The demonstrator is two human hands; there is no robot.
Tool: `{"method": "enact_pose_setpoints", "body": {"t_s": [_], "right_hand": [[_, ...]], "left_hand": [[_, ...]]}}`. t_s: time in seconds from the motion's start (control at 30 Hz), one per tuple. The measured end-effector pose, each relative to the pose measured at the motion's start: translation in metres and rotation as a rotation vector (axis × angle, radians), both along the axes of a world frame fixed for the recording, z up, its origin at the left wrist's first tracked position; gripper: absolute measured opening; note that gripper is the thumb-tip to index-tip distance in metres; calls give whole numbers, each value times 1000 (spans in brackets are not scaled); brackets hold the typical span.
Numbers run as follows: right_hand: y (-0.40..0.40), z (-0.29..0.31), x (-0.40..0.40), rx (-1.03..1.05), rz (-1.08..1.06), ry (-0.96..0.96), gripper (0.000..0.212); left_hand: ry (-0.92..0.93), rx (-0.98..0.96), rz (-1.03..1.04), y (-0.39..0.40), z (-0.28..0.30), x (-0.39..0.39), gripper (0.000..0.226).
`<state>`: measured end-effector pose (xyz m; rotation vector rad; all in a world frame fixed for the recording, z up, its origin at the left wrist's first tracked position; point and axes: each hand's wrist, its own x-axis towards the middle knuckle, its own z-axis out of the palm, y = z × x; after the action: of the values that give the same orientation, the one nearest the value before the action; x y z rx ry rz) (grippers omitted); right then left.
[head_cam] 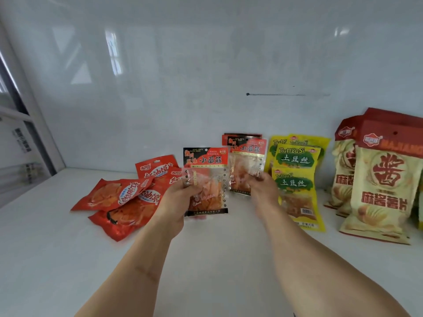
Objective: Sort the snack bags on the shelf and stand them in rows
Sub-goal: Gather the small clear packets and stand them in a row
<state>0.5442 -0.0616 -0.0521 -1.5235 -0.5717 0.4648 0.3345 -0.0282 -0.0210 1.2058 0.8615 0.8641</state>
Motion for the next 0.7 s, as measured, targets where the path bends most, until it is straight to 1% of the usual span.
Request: {"method": "enact_pose_setpoints", "body": {"t_s": [0.07,0.13,0.17,0.23,0.3,0.37,0.47,0.53,0.6,0.63,0.7], "right_hand": [[6,-3,3,-4,-21,-32,20],[13,-5,5,-31,-50,-87,13],[15,-5,6,-46,-74,-124,13],[17,-3,6,-55,-126,-181,25],[18,-1,6,-66,-158,-204,26],[16,2,6,-87,-157,-197,23],[16,1,5,-50,-146,-99,18],[16,2,1,-8,-166,-28,20],[12,4,-2,-13,-186,-19,23],[8,5,-4,-26,-184,-30,26],[0,7,-7,-7,-163,-31,39]], "left_hand": [[6,-15,11,3,-2,4,17],[19,-27,33,9,-4,8,15],[26,-29,41,11,-5,10,14],[43,-30,46,17,-7,14,10],[54,-33,32,21,-8,20,4],[70,-32,10,24,-9,29,5],[100,-16,0,29,-13,45,10],[128,20,4,32,-16,56,9],[137,58,8,33,-20,67,9],[135,75,11,33,-23,73,11],[125,99,14,34,-27,84,15]]}}
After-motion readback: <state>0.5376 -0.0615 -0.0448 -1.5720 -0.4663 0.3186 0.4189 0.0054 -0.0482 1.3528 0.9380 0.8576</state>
